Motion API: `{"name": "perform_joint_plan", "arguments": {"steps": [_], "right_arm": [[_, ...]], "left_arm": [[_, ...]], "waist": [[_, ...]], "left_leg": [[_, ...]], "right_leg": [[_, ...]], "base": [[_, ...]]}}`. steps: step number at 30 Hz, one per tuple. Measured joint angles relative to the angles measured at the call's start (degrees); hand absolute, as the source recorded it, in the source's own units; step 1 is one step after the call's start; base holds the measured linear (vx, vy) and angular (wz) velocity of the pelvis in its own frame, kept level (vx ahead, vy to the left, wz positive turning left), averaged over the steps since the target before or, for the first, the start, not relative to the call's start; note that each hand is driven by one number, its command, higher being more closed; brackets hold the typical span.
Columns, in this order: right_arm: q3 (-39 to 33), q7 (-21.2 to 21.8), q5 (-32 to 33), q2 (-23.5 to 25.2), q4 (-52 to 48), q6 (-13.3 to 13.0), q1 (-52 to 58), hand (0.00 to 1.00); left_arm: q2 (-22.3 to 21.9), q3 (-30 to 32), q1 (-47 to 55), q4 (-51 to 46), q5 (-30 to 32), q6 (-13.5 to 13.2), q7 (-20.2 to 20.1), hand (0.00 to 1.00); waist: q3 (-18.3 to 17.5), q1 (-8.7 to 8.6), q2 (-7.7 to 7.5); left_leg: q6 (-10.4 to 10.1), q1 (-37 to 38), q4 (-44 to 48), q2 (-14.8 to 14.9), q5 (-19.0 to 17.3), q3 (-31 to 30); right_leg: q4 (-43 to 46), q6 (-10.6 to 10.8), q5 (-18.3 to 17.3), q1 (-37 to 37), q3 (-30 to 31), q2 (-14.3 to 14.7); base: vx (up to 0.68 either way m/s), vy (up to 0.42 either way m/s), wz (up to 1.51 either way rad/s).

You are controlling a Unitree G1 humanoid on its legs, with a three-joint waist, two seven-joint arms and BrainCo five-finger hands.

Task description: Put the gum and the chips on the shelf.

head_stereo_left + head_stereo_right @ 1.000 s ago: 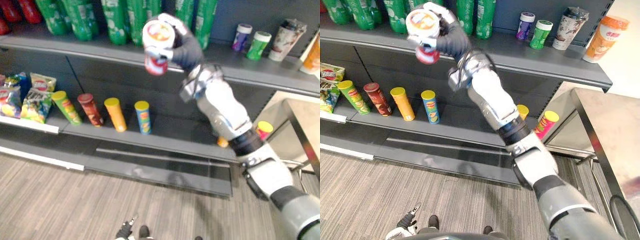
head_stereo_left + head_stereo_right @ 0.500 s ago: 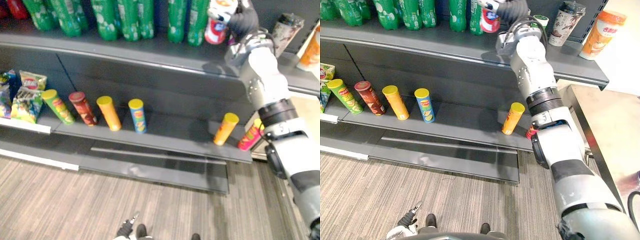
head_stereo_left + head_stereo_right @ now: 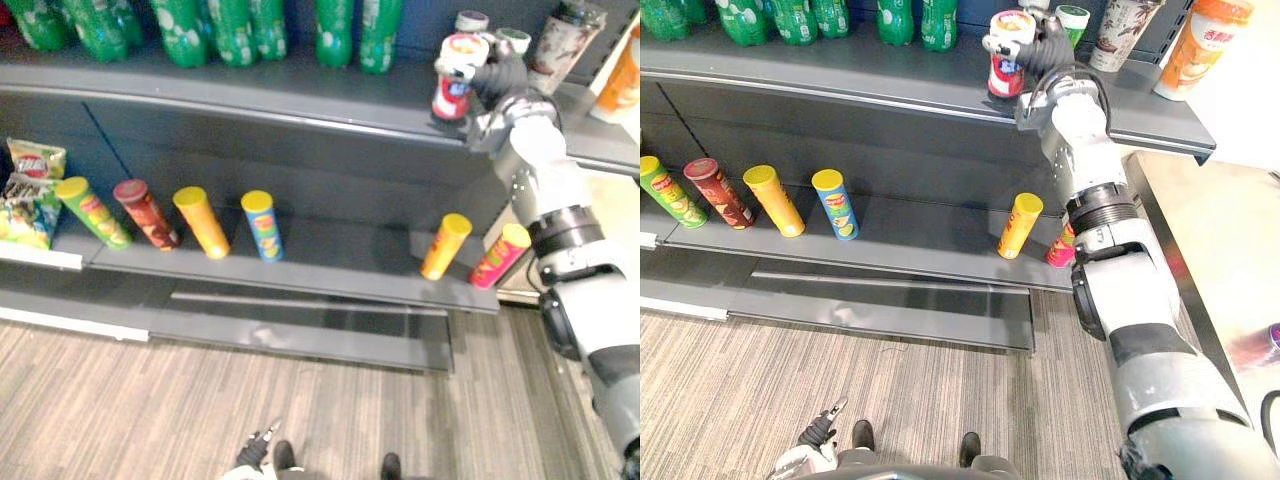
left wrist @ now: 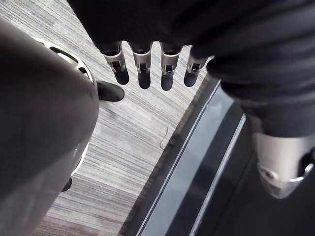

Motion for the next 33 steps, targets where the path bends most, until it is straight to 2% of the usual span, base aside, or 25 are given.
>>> {"name": "perform_joint_plan", "arguments": {"steps": [9, 21, 33], "right_arm": [[-5.0, -0.2, -0.2, -0.1, 4.5, -0.9, 0.0, 1.00], [-6.8, 0.2, -2.3, -0.2, 4.9, -2.7, 1.0, 1.00], [-9.9, 0.3, -2.4, -0.2, 5.3, -4.4, 1.7, 1.00]], "left_arm": [[0.1, -1.1, 0.0, -0.6, 0.0, -0.6, 0.0, 0.00], [1.2, -2.6, -0.1, -0.8, -0.1, -0.7, 0.0, 0.00], [1.1, -2.6, -0.6, -0.9, -0.1, -0.7, 0.0, 0.00]], "waist": [[0.9, -0.08, 0.05], [1.2, -0.01, -0.20], [2.6, 0.11, -0.13]], "left_leg": [[0.0, 0.4, 0.0, -0.1, 0.0, -0.6], [-0.2, 0.4, 0.0, -0.4, -0.2, -0.5], [0.4, 1.4, 0.0, -2.2, -1.4, -0.2]], "right_leg": [[-0.5, 0.2, 0.1, 0.9, -0.3, -0.1], [-1.0, 0.3, 0.3, 1.2, -0.5, -0.3], [-1.2, 1.0, -0.3, 2.4, -1.2, -2.1]], "base": [[-0.01, 0.002, 0.02], [0.00, 0.000, 0.00], [0.01, 0.007, 0.02]]}}
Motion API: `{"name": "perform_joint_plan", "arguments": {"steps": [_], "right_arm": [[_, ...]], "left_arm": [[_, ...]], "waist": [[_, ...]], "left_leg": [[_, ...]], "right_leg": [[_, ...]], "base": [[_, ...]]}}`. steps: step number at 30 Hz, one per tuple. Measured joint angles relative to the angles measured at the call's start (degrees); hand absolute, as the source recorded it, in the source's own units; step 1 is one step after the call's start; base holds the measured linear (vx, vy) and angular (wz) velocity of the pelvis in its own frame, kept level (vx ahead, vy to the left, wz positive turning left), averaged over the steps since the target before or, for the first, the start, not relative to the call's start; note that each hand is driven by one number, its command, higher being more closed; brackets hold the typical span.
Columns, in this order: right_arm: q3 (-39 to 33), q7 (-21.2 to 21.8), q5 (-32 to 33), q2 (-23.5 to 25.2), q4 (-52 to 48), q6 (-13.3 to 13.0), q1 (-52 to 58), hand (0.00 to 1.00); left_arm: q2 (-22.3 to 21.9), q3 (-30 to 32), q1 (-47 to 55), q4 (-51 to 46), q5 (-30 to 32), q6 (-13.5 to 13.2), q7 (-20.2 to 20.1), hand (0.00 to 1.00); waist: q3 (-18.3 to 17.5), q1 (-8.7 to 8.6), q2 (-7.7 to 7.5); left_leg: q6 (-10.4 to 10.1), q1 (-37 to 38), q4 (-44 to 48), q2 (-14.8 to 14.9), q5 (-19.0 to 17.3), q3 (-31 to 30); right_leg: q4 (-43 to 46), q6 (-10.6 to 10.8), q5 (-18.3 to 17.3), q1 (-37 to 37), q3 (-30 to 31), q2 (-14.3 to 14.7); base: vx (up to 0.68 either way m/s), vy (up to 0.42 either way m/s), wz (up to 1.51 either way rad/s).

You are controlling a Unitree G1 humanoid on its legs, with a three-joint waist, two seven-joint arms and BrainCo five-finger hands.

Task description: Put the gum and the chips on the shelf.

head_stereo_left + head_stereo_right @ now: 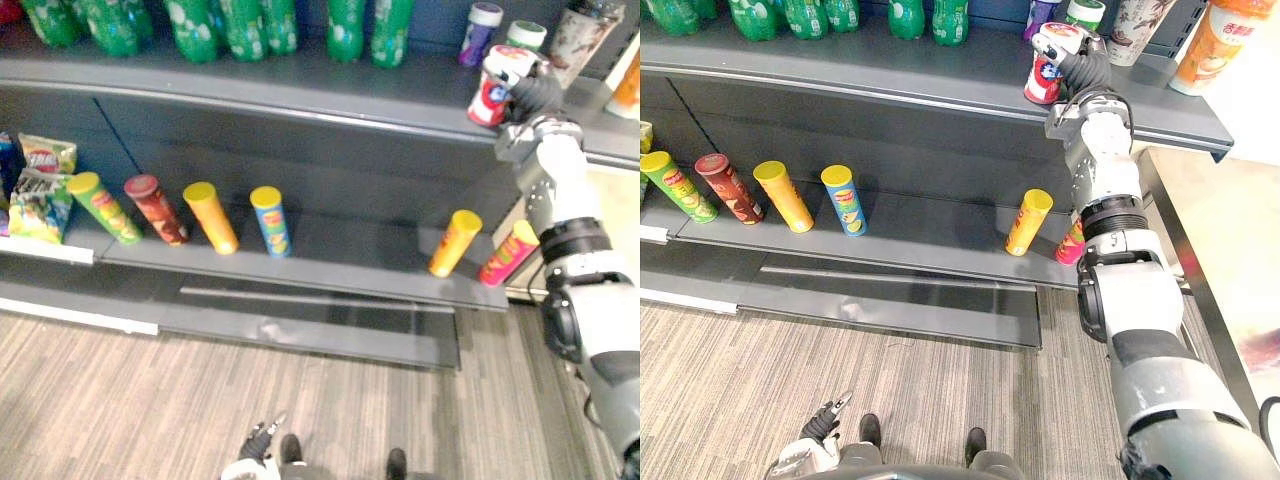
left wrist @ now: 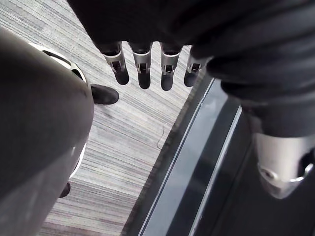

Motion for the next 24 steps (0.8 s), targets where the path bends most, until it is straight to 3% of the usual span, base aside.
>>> {"name": "perform_joint_plan", "arguments": {"steps": [9, 10, 24], "right_arm": [[-1.4, -0.4, -2.0, -0.3, 0.1, -0.5, 0.0, 1.00], [-1.4, -0.4, -2.0, -0.5, 0.1, -0.5, 0.0, 0.00], [-1.6, -0.4, -2.3, -1.3, 0.4, -0.5, -0.2, 0.00]], "left_arm": [[0.0, 0.0, 0.0, 0.0, -1.9, 0.0, 0.0, 0.00], [0.0, 0.0, 0.0, 0.1, -2.0, 0.0, 0.0, 0.00], [0.0, -0.2, -0.4, 0.1, -2.0, 0.0, 0.0, 0.00]], "waist": [[0.1, 0.19, 0.00], [0.1, 0.31, 0.00], [0.8, 0.64, 0.06]], "left_leg": [[0.6, 0.1, 0.0, -1.0, -0.3, -0.4], [0.6, 0.1, 0.0, -1.0, -0.3, -0.4], [0.1, 1.1, 0.0, -0.9, -1.0, -0.3]], "right_leg": [[-0.2, 0.3, -0.3, 0.6, -0.6, -0.8], [-0.2, 0.3, -0.3, 0.6, -0.7, -0.8], [-0.6, 0.1, -0.8, 1.7, -0.7, -0.6]], "base": [[0.04, 0.008, 0.04], [0.03, -0.004, 0.01], [0.00, 0.000, -0.01]]}}
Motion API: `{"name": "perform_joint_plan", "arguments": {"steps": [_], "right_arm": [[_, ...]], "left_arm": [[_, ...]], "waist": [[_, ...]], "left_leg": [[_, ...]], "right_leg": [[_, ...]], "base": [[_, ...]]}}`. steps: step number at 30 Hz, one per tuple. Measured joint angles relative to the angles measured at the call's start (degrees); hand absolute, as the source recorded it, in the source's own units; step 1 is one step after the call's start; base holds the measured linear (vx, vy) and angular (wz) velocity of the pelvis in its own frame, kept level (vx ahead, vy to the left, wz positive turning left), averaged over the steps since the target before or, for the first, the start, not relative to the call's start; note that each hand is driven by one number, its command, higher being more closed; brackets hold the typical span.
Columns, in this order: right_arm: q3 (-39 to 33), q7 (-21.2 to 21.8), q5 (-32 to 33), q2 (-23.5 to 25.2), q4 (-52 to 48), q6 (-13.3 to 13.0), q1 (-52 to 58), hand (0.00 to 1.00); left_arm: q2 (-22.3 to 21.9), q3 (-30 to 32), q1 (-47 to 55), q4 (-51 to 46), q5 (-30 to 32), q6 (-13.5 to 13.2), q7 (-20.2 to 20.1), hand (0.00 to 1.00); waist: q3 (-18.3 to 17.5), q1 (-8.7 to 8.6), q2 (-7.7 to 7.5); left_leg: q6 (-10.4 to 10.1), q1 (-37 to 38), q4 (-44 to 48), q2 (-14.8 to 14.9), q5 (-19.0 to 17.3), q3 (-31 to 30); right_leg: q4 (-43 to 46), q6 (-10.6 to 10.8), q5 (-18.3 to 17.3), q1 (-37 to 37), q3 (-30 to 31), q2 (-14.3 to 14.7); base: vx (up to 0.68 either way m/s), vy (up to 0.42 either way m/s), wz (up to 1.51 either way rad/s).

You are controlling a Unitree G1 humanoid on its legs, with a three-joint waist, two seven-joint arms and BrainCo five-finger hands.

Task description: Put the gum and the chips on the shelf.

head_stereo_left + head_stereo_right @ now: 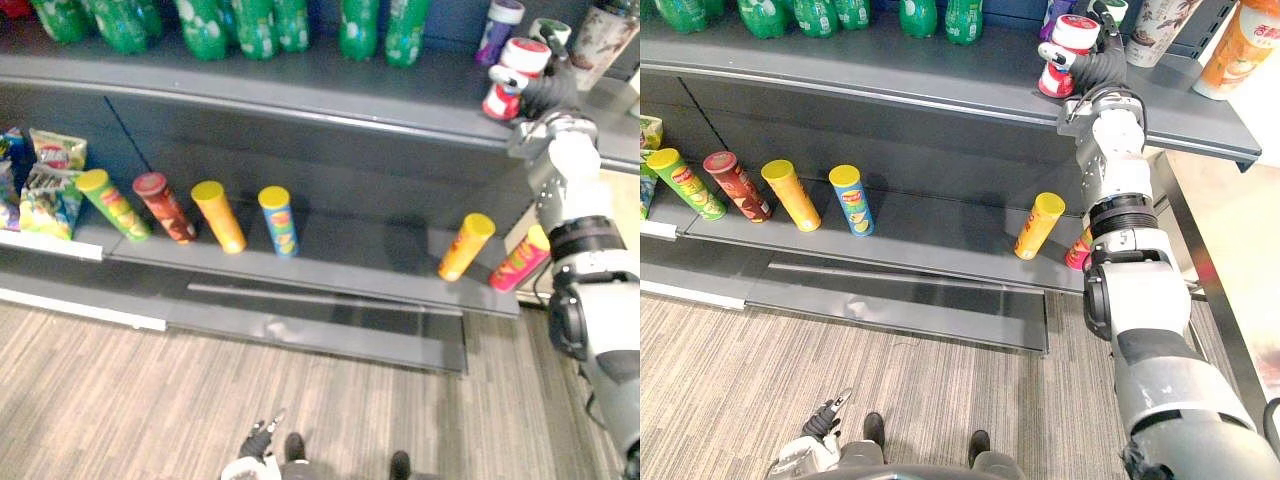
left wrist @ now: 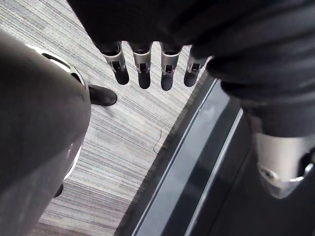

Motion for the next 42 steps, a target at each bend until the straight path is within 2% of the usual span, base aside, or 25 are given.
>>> {"name": "perform_joint_plan", "arguments": {"steps": [9, 12, 18, 22, 27, 33, 36, 38, 42], "right_arm": [[0.5, -0.4, 0.3, -0.4, -1.7, 0.3, 0.0, 0.00], [0.5, -2.1, 0.7, -1.0, -3.0, 1.0, 0.6, 0.00], [0.5, -4.1, 4.2, -1.7, -13.7, 0.9, 2.0, 0.00], [0.6, -4.0, 5.4, -3.6, -20.5, 0.0, 2.0, 0.00], [2.4, -4.0, 7.2, -3.8, -26.8, -0.4, 2.5, 0.00], [2.7, -4.9, 8.2, -3.7, -38.3, -2.0, 8.9, 0.00], [2.5, -5.7, 8.2, -1.7, -48.2, -2.8, 17.0, 0.00], [2.5, -5.7, 8.0, 2.2, -55.6, -3.6, 24.8, 0.00], [2.8, -4.3, 7.9, 8.5, -64.2, -3.6, 38.4, 0.00]], "left_arm": [[0.0, 0.1, 0.0, 0.0, 0.0, 0.0, -0.1, 0.00], [0.0, 0.2, 0.1, 0.0, 0.0, 0.1, -0.1, 0.00], [0.0, 0.8, 0.4, -0.1, 0.2, 0.2, -0.1, 0.00], [-0.4, 2.5, 0.5, -0.1, 0.3, 0.3, -0.4, 0.00], [-0.5, 3.0, 0.7, -0.1, 0.8, 1.0, -0.6, 0.00], [-0.5, 3.0, 0.8, 0.0, 1.0, 1.4, -0.7, 0.00], [-0.4, 3.0, 1.2, 0.1, 1.0, 1.5, -0.6, 0.00], [-0.4, 3.0, 1.5, 1.1, 1.0, 1.5, -0.6, 0.00], [-0.4, 3.0, 1.6, 1.4, 1.1, 1.6, -0.6, 0.00]], "waist": [[0.0, -0.21, 0.02], [0.0, -0.40, 0.02], [-0.1, -2.24, 0.20], [-0.1, -2.36, 0.21], [-1.0, -2.39, 0.22], [-1.5, -2.42, -0.08], [-3.0, -2.59, -0.28], [-4.0, -2.72, -0.28], [-4.2, -2.83, -0.39]], "left_leg": [[0.2, 0.3, 0.0, 0.3, 0.1, 0.5], [0.1, 0.3, 0.0, 0.7, 0.2, 0.3], [-0.1, 0.3, 0.0, 1.4, 0.6, -0.4], [-0.2, 0.3, 0.0, 1.7, 0.8, -0.4], [-0.3, -0.1, 0.0, 2.2, 1.1, 0.3], [-0.2, 0.0, 0.0, 2.2, 1.3, 0.5], [-0.2, 0.0, 0.0, 2.2, 1.3, 0.6], [-0.2, 0.0, 0.0, 2.2, 1.3, 0.8], [-0.2, 0.2, 0.0, 2.4, 1.3, 1.0]], "right_leg": [[0.1, 0.2, 0.2, -0.1, 0.9, 0.3], [0.1, 0.1, 0.2, -0.2, 0.9, 0.7], [0.6, 0.1, 0.2, -0.3, 0.8, 1.3], [0.8, -0.1, 0.3, -0.5, 0.9, 1.4], [1.0, -0.6, 0.7, -1.4, 1.7, 1.8], [1.0, -0.6, 0.7, -1.4, 2.0, 1.8], [1.1, -0.6, 0.7, -1.5, 2.1, 1.8], [1.1, -0.6, 0.7, -1.5, 2.2, 1.9], [1.8, -0.6, 0.6, -1.9, 2.5, 2.0]], "base": [[0.02, 0.001, -0.04], [0.00, 0.000, 0.00], [0.00, -0.002, 0.01], [-0.02, -0.001, -0.01], [-0.03, -0.005, -0.08], [0.00, 0.000, -0.01], [0.01, 0.000, 0.00], [0.00, 0.000, 0.00], [-0.01, 0.002, -0.03]]}}
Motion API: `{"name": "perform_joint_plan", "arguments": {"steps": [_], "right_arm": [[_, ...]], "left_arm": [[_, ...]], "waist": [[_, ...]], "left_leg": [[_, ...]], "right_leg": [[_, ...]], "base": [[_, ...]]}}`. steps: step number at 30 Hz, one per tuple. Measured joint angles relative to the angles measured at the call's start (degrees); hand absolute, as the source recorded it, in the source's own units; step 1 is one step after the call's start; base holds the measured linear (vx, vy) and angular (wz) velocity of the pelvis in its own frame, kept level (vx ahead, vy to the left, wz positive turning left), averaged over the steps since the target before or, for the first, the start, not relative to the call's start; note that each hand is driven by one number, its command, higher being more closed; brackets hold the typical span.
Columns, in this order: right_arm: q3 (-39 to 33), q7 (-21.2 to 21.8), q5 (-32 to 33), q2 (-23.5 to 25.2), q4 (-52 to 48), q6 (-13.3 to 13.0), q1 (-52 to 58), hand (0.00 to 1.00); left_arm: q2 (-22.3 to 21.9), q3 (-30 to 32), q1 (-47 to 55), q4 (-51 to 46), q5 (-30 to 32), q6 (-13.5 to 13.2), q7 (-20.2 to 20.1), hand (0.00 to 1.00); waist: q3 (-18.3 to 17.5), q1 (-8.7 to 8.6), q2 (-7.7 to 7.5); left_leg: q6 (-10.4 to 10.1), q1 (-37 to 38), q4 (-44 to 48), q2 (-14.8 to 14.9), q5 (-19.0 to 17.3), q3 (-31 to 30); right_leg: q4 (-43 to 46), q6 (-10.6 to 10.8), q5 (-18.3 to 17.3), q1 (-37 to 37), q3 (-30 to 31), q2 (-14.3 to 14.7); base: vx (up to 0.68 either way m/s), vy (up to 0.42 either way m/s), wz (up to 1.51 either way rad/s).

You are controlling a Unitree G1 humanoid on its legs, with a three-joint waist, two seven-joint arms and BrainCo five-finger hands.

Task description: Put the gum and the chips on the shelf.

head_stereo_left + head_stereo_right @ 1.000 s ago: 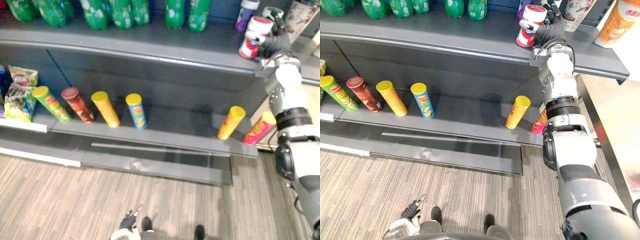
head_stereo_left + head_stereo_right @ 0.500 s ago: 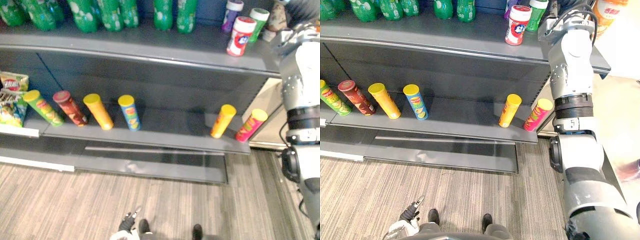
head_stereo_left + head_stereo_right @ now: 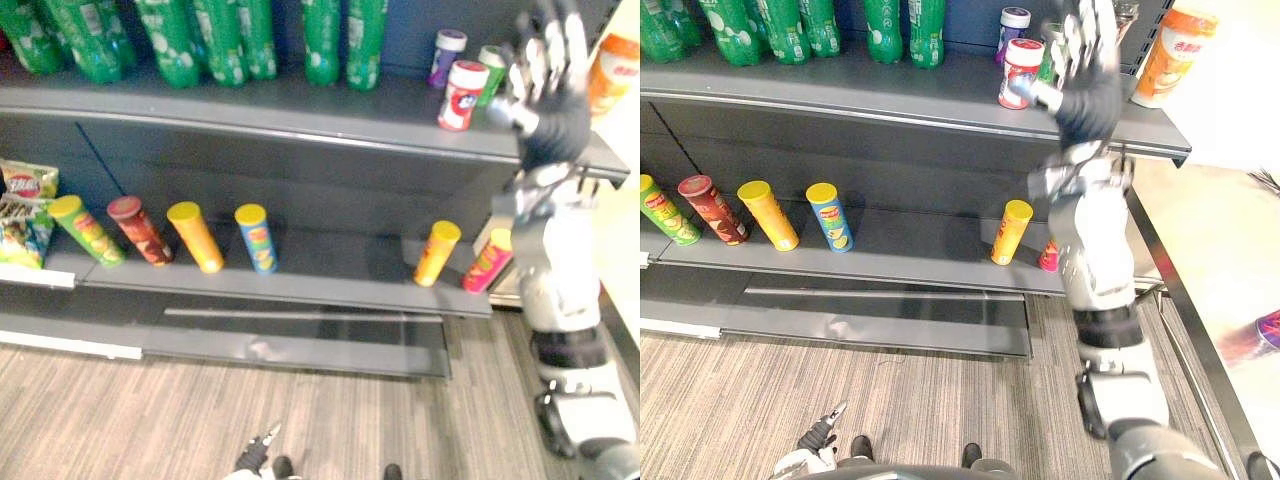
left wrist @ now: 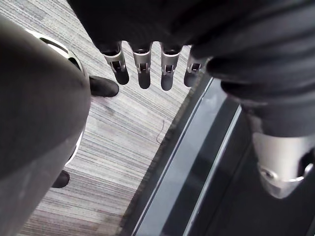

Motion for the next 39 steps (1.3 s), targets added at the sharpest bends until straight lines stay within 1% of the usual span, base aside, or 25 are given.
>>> {"name": "perform_joint_plan", "arguments": {"steps": [1, 3, 4, 5, 6, 7, 8, 10, 12, 14, 15, 16, 17, 18, 20, 21, 22, 24, 27, 29, 31, 34, 39], "right_arm": [[0.0, 0.5, -0.1, 0.8, -1.3, 0.0, 2.2, 0.00], [0.8, 1.5, -0.5, 3.4, -5.6, 0.0, 10.9, 0.00], [1.2, 2.0, -0.5, 3.8, -6.4, 0.0, 13.2, 0.00], [2.7, 3.1, -0.6, 4.4, -7.6, 0.0, 17.4, 0.00], [3.9, 4.2, -1.0, 4.9, -8.8, 0.1, 21.7, 0.00], [4.5, 4.9, -1.0, 5.3, -9.1, 0.1, 23.9, 0.00], [5.6, 6.1, -0.9, 6.4, -9.3, 0.1, 28.4, 0.00], [7.4, 8.4, -0.9, 7.5, -8.8, 0.1, 34.7, 0.00], [9.2, 11.1, -0.9, 8.7, -6.0, -0.3, 39.2, 0.00], [9.8, 14.4, -1.5, 11.3, 4.0, -1.4, 42.9, 0.00], [9.5, 14.9, -1.5, 12.0, 7.5, -1.5, 43.3, 0.00], [8.5, 15.8, -1.5, 13.1, 13.9, -1.5, 44.2, 0.00], [7.7, 16.4, -1.7, 13.6, 20.2, -1.5, 44.6, 0.00], [6.9, 16.7, -2.4, 13.8, 22.9, -1.5, 44.8, 0.00], [2.3, 16.8, -3.3, 14.9, 34.0, -1.6, 44.7, 0.00], [1.2, 16.7, -3.3, 14.9, 36.7, -1.6, 44.6, 0.00], [-0.6, 16.6, -3.3, 14.9, 41.9, -1.6, 44.5, 0.00], [-2.6, 16.0, -3.3, 14.9, 49.2, -1.6, 44.4, 0.00], [-5.2, 15.1, -5.1, 15.4, 57.4, -1.3, 43.5, 0.00], [-6.8, 13.7, -7.1, 15.6, 60.2, -1.0, 43.1, 0.00], [-8.1, 11.5, -10.2, 15.8, 62.6, -0.9, 42.5, 0.00], [-10.4, 9.0, -11.8, 16.3, 64.6, -0.9, 42.2, 0.00], [-11.8, 7.8, -12.3, 16.3, 66.5, -0.8, 41.4, 0.00]], "left_arm": [[0.0, 0.0, 0.1, 0.0, 0.0, 0.0, 0.0, 0.00], [0.0, 0.1, 0.3, 0.2, 0.8, 0.0, -0.1, 0.00], [0.1, 0.2, 0.4, 0.2, 1.4, 0.0, -0.2, 0.00], [0.1, 0.6, 0.6, 0.2, 1.7, -0.1, -0.5, 0.00], [0.0, 1.3, 0.7, 0.3, 1.8, -0.1, -0.8, 0.00], [0.0, 1.7, 0.8, 0.3, 1.8, -0.1, -1.0, 0.00], [0.0, 1.8, 0.9, 0.4, 1.9, -0.2, -1.1, 0.00], [0.0, 2.1, 0.9, 0.5, 2.5, -0.3, -1.1, 0.00], [-0.2, 2.4, 0.8, 0.7, 3.5, -0.6, -1.1, 0.00], [-0.9, 4.1, 0.9, 0.8, 3.9, -0.9, -1.1, 0.00], [-1.0, 4.4, 1.0, 0.8, 3.9, -0.9, -1.1, 0.00], [-1.2, 4.5, 1.0, 0.8, 3.9, -1.2, -1.0, 0.00], [-1.4, 4.5, 1.0, 0.8, 3.9, -1.7, -1.0, 0.00], [-1.5, 4.5, 1.0, 0.8, 3.9, -1.7, -1.0, 0.00], [-2.1, 4.5, 1.4, 1.1, 3.9, -1.9, -1.0, 0.00], [-2.3, 4.5, 1.3, 1.3, 3.9, -1.9, -1.0, 0.00], [-2.5, 4.5, 1.3, 1.6, 3.9, -1.9, -1.1, 0.00], [-2.9, 4.5, 1.2, 2.3, 3.9, -2.0, -1.2, 0.00], [-2.8, 4.4, 1.1, 2.9, 3.4, -1.9, -2.3, 0.00], [-2.8, 4.4, 1.2, 3.0, 3.0, -1.9, -3.1, 0.00], [-2.5, 3.9, 1.2, 3.2, 1.4, -1.8, -4.3, 0.00], [-2.4, 3.8, 1.2, 3.6, 0.9, -1.8, -5.5, 0.00], [-2.0, 2.2, 1.0, 4.3, 0.9, -1.8, -6.1, 0.00]], "waist": [[0.0, 0.01, -0.06], [-0.2, -0.25, -0.28], [-0.2, -0.42, -0.33], [-0.4, -0.90, -0.45], [-0.4, -1.02, -0.53], [-0.5, -1.05, -0.58], [-0.5, -1.19, -0.62], [-0.5, -1.29, -0.62], [-0.5, -1.39, -0.51], [-0.6, -1.39, -0.23], [-0.6, -1.41, -0.14], [-0.7, -1.31, -0.06], [-0.9, -1.31, 0.42], [-1.0, -1.32, 0.58], [-1.3, -1.40, 1.28], [-1.2, -1.40, 1.55], [-1.4, -1.38, 2.04], [-1.6, -1.48, 2.75], [-1.5, -2.09, 2.99], [-1.5, -2.29, 3.02], [-1.5, -2.43, 3.04], [-1.3, -2.58, 3.18], [-1.2, -2.65, 3.29]], "left_leg": [[0.0, 0.0, 0.0, 0.0, 0.0, 0.2], [-0.1, 0.0, 0.0, 0.0, -0.1, 0.5], [-0.1, 0.0, 0.0, 0.0, -0.1, 0.5], [-0.2, 0.1, 0.0, 0.0, -0.2, 0.8], [-0.5, 0.2, 0.0, -0.1, -0.4, 0.9], [-0.5, 0.3, 0.0, -0.1, -0.4, 1.0], [-0.6, 0.4, 0.0, -0.1, -0.5, 1.0], [-0.6, 0.5, 0.0, -0.2, -0.5, 1.0], [-0.4, 0.5, 0.0, -0.4, -0.6, 1.0], [-0.1, 0.5, 0.0, -0.6, -0.9, 1.0], [-0.1, 0.5, 0.0, -0.7, -0.9, 1.0], [-0.1, 0.4, 0.0, -0.8, -0.9, 1.0], [0.0, 0.3, 0.0, -1.0, -1.0, 1.0], [0.1, 0.2, 0.0, -1.1, -1.0, 1.0], [0.3, 0.3, 0.0, -1.5, -1.2, 1.1], [0.3, 0.3, 0.0, -1.6, -1.2, 1.0], [0.4, 0.3, 0.0, -1.7, -1.3, 1.0], [0.4, 0.6, 0.0, -1.8, -1.5, 1.1], [0.3, 0.9, 0.0, -1.8, -1.7, 0.8], [0.2, 0.9, 0.0, -1.8, -1.7, 0.8], [0.1, 1.0, 0.0, -1.8, -1.8, 1.0], [0.0, 1.8, 0.0, -1.9, -2.2, 1.2], [-0.1, 2.6, 0.0, -2.1, -2.9, 1.4]], "right_leg": [[0.1, 0.0, 0.0, -0.2, 0.1, 0.0], [0.1, 0.0, 0.0, -0.4, 0.3, -0.1], [0.1, 0.0, 0.0, -0.4, 0.4, -0.1], [0.2, 0.0, 0.0, -0.4, 0.6, -0.1], [0.2, 0.1, 0.0, -0.4, 0.9, -0.1], [0.2, 0.2, -0.1, -0.4, 1.0, -0.1], [0.2, 0.4, -0.3, -0.5, 1.1, -0.2], [0.2, 0.1, -0.4, -0.5, 1.1, -0.3], [0.1, 0.1, -0.5, -0.3, 1.1, -0.5], [0.1, 0.1, -0.5, -0.2, 0.9, -0.7], [0.1, 0.1, -0.5, -0.2, 0.8, -0.7], [0.1, 0.1, -0.5, -0.2, 0.8, -0.8], [0.1, 0.2, -0.5, -0.3, 0.7, -1.0], [0.1, 0.2, -0.6, -0.3, 0.7, -1.1], [0.1, 0.4, -0.7, -0.2, 0.7, -1.5], [0.1, 0.5, -0.7, -0.2, 0.7, -1.6], [0.1, 0.6, -0.8, -0.1, 0.7, -1.8], [0.1, 0.7, -0.9, 0.1, 0.6, -1.9], [0.2, 0.6, -1.3, 0.7, 0.0, -1.9], [0.2, 0.7, -1.4, 0.7, 0.0, -1.9], [0.2, 0.7, -1.4, 0.8, 0.1, -1.9], [0.2, 0.9, -1.6, 1.3, 0.2, -1.9], [0.2, 0.7, -2.5, 1.8, 0.2, -1.8]], "base": [[-0.03, 0.006, -0.12], [-0.03, 0.007, -0.08], [0.00, 0.000, 0.00], [-0.02, 0.012, -0.06], [-0.02, 0.013, -0.08], [-0.02, 0.008, -0.08], [-0.03, 0.005, -0.03], [0.00, 0.000, 0.00], [0.00, 0.000, 0.00], [0.00, 0.012, 0.06], [0.00, 0.008, 0.06], [0.02, 0.009, 0.04], [0.02, 0.010, 0.03], [0.03, 0.014, 0.02], [0.04, 0.021, 0.01], [0.04, 0.020, 0.01], [0.03, 0.010, 0.01], [0.05, 0.005, -0.02], [0.05, -0.009, 0.06], [0.04, -0.005, 0.03], [0.05, -0.002, -0.03], [0.04, -0.001, -0.03], [0.04, 0.001, -0.01]]}}
